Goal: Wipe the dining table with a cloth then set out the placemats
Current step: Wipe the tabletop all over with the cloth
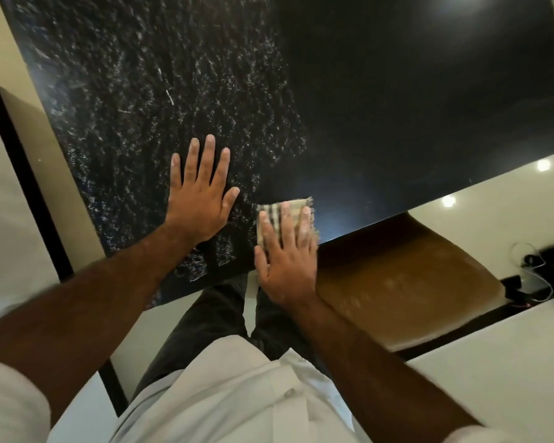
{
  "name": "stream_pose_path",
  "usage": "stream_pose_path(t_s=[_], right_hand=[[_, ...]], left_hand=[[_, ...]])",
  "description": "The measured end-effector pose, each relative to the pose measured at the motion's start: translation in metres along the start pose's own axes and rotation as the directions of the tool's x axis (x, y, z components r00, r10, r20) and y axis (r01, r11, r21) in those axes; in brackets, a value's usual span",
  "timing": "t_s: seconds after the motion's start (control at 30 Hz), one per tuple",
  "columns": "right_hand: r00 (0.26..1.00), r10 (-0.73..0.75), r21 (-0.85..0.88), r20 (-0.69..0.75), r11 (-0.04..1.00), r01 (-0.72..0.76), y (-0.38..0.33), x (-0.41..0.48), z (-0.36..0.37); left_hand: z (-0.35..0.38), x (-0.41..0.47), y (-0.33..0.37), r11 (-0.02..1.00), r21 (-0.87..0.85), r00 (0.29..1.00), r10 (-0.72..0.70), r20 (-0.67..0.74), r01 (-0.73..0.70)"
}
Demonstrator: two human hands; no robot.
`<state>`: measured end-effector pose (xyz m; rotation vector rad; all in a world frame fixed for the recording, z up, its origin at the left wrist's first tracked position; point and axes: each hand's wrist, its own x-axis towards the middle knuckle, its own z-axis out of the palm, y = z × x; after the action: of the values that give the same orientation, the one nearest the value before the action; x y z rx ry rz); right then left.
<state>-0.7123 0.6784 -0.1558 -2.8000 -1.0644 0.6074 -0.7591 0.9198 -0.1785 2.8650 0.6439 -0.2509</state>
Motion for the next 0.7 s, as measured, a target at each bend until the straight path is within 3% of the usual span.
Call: stream_pose_path(t_s=[0.2, 0.4, 0.5, 0.6, 0.7], right_hand=[[0.990, -0.103, -0.007, -0.101, 0.995, 0.103, 0.023, 0.053, -0.018], [0.958, 0.227, -0.008, -0.175, 0.973, -0.232, 0.083, 0.058, -0.037], [0.934, 0.322, 0.004, -0.155, 0.946, -0.325, 0.069, 0.020, -0.027], [0.961, 0.265, 0.011, -0.075, 0.964, -0.265, 0.036, 0.006, -0.015], [0.985, 0.150, 0.015, -0.083, 0.989, -0.150, 0.024, 0.025, -0.016]], left_hand=[[0.002, -0.001, 0.001, 1.000, -0.001, 1.000, 0.000, -0.012, 0.000], [-0.001, -0.001, 0.002, 1.000, -0.003, 1.000, -0.015, 0.006, 0.015], [-0.001, -0.001, 0.002, 1.000, 0.004, 1.000, -0.015, 0.001, 0.015], [-0.001, -0.001, 0.003, 1.000, 0.014, 1.000, -0.018, -0.004, 0.018], [-0.001, -0.001, 0.003, 1.000, 0.012, 1.000, -0.012, -0.007, 0.012]])
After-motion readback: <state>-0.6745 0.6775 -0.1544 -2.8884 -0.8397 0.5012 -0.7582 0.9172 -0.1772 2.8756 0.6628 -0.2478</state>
